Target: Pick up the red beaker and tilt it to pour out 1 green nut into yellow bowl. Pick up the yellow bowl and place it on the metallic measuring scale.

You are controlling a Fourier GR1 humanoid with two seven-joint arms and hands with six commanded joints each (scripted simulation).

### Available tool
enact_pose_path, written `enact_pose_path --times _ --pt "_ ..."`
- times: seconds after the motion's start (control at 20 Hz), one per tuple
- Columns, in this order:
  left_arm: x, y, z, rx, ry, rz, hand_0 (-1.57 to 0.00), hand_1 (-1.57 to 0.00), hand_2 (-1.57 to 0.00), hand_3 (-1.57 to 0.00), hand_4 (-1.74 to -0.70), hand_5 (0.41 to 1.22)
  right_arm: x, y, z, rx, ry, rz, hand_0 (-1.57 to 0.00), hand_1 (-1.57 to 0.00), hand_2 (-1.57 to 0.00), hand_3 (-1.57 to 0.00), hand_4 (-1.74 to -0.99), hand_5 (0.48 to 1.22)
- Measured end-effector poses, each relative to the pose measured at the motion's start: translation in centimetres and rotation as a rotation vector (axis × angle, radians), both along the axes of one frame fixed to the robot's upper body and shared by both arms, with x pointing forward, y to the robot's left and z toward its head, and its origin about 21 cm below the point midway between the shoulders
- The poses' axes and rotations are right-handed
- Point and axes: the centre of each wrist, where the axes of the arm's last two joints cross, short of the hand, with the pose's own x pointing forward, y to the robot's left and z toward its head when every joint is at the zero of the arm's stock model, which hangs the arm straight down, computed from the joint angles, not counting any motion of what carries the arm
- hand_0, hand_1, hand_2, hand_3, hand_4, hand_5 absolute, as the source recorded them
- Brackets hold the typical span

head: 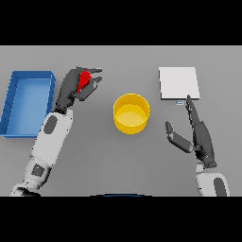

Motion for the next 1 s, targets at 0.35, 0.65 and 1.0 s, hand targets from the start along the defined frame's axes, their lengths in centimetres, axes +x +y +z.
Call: enact_pose_path --times 0.35,0.65,1.0 --pt "-1.1 -0.7 1.4 0.265 -0.02 -0.131 -1.56 -1.56 -1.56 -1.56 -1.73 1.112 -0.9 -0.1 0.2 -0.005 0.005 -0.009 0.0 0.0 0.0 0.0 -1.248 0.711" --pt "0.6 -3.3 3.7 0.756 -0.127 -0.227 -1.57 -1.57 -1.57 -1.57 -1.74 1.152 -0.8 0.3 -0.2 -0.002 0.009 0.004 0.0 0.0 0.0 0.0 -1.267 0.721" --pt "2.1 -6.2 4.7 1.205 -0.241 -0.409 -1.57 -1.57 -1.57 -1.57 -1.61 1.206 -0.5 0.5 -0.2 0.013 0.01 0.009 0.0 0.0 0.0 0.0 -1.258 0.697"
